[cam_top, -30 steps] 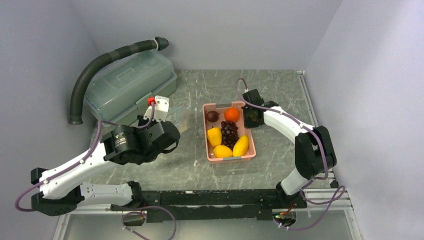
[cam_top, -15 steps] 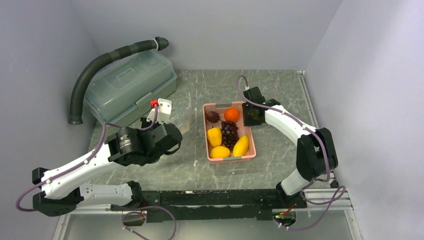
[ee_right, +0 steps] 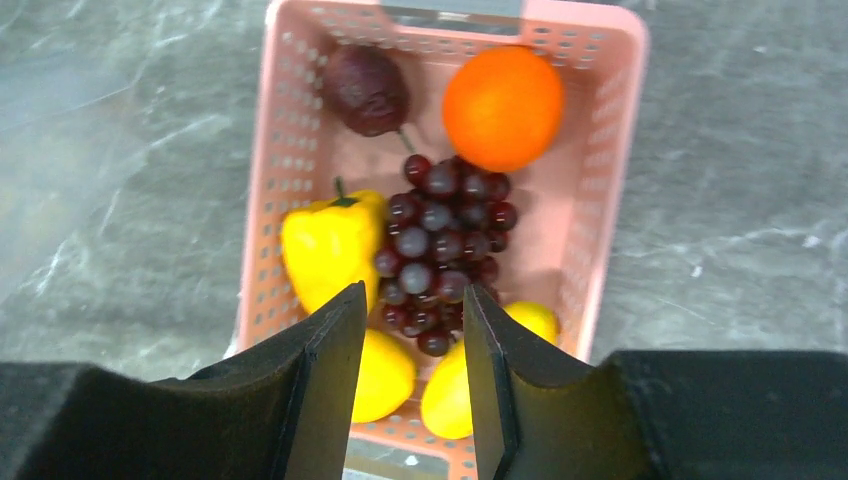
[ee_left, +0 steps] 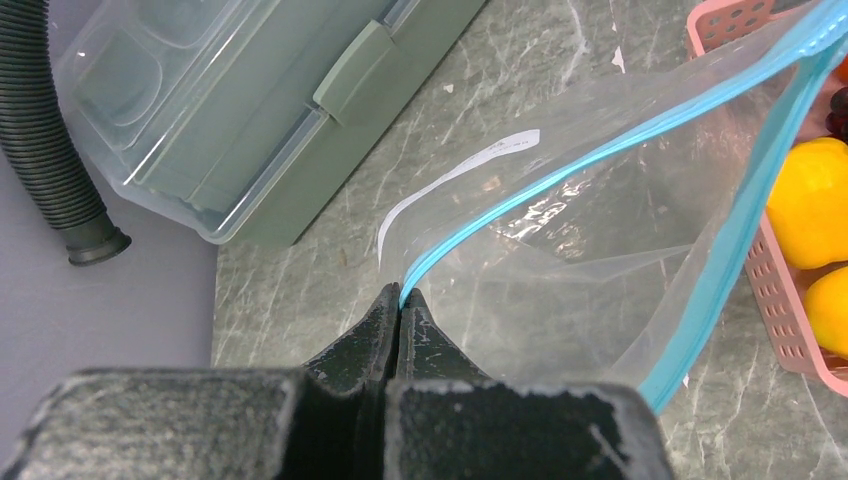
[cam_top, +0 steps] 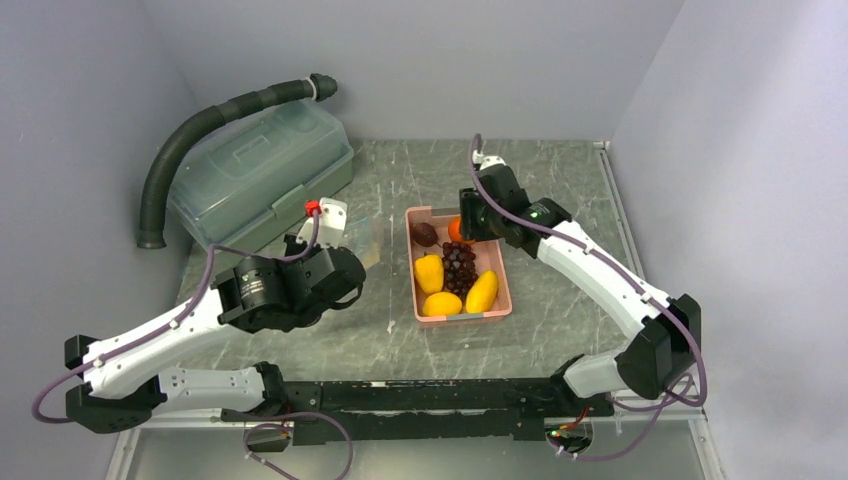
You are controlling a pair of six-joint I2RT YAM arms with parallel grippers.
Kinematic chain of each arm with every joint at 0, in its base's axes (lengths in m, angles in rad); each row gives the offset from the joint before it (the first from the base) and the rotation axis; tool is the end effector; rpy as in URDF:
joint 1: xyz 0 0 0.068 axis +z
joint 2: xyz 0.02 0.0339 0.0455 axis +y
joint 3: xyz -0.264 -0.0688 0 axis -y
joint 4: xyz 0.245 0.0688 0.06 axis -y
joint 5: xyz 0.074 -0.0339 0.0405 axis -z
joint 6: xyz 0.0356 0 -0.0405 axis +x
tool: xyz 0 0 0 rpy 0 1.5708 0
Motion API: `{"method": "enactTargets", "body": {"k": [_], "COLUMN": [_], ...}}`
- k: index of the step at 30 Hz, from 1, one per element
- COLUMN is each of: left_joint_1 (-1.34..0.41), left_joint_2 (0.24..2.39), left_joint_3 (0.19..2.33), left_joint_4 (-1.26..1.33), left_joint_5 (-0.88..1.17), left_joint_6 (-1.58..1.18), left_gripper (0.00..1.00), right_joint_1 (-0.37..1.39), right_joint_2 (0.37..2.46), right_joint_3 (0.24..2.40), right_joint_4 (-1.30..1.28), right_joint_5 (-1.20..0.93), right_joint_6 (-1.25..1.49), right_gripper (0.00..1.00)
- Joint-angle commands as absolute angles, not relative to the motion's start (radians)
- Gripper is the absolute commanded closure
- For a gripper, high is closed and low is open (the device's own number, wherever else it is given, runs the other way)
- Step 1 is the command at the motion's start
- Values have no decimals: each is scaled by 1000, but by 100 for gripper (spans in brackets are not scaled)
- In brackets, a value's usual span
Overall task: Place the food in the zip-top bag and seal the zipper
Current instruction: Place the bin at the center of the board, then pick up the bin at the center of the board.
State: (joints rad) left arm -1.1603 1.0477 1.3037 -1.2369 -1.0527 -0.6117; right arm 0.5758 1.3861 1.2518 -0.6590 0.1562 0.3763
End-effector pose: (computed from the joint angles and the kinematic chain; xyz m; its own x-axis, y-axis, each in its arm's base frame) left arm 0.0926 -0.1352 0.3861 -0.4215 0.2558 -0.8700 0.0234 0.9621 0.2716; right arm 0.2537 0.1581 0.3219 -0.7200 -0.0346 -0.6932 -0.1954 0.9684 0.1547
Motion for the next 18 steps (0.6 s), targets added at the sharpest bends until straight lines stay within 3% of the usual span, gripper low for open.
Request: {"method": "enactTargets", "body": {"k": [1,18], "left_joint_1": [-1164,-1164], "left_joint_2": [1012,983], "left_joint_3": [1301,1209], "left_joint_4": [-1197,-1194], "left_joint_5": [-1076,-1101], "left_joint_6": [-575,-618], "left_gripper": [100,100], "right_joint_1": [658,865], "right_joint_2": [1358,1481], "right_joint_3": [1282,1251], "right_joint_4": [-656,-533], "right_joint_5": [164,155], "right_joint_6": [451,577], "right_gripper": [55,55]}}
